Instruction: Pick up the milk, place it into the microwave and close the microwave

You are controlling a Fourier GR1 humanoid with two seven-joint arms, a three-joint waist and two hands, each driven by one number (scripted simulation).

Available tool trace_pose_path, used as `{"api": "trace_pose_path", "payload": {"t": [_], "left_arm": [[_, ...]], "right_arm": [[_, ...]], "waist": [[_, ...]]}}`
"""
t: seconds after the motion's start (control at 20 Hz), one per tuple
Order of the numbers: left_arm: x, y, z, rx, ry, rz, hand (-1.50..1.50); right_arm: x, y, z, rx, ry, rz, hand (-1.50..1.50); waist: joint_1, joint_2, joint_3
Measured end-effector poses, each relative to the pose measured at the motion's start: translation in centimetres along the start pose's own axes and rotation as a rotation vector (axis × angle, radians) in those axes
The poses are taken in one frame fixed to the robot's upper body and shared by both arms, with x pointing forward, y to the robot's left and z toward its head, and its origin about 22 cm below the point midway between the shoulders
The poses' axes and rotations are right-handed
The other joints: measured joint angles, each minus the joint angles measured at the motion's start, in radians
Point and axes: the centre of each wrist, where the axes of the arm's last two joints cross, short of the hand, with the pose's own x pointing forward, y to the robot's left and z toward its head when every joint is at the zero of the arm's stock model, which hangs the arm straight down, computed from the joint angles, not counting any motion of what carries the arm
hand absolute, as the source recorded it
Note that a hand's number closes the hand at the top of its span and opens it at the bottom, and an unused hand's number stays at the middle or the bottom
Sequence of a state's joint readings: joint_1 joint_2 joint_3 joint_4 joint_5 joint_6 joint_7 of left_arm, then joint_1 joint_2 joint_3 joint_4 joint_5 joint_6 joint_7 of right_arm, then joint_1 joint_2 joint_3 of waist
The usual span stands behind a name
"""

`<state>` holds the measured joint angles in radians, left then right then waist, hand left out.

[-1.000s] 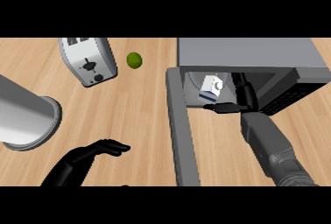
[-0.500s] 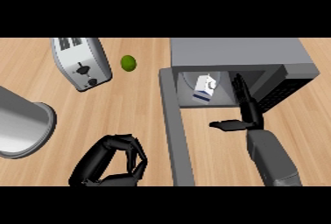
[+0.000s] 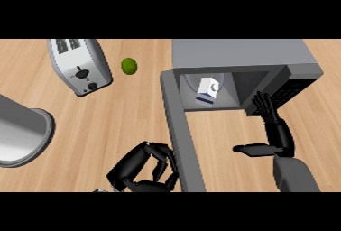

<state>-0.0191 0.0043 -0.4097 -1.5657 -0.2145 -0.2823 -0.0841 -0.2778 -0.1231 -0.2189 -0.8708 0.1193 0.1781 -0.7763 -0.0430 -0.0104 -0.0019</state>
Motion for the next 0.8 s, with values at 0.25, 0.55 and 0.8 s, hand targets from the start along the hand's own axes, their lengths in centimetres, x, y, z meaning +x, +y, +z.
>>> {"api": "trace_pose_path", "payload": {"t": [0.25,0.55,0.8], "left_arm": [[-1.0,-2.1,-1.5,-0.078,0.006,0.022,1.50],[-1.6,-6.0,-4.6,-0.140,0.016,-0.045,1.50],[-1.6,-8.3,-6.0,-0.081,0.021,-0.049,1.50]], "right_arm": [[3.2,-1.5,2.4,-0.021,-0.022,-0.003,-1.50],[7.3,-3.5,3.9,-0.032,-0.061,-0.009,-1.50],[10.2,-4.3,4.2,-0.003,-0.092,-0.071,-1.50]], "waist": [[-0.005,0.001,-0.001],[-0.014,0.007,-0.001],[-0.029,0.012,-0.001]]}}
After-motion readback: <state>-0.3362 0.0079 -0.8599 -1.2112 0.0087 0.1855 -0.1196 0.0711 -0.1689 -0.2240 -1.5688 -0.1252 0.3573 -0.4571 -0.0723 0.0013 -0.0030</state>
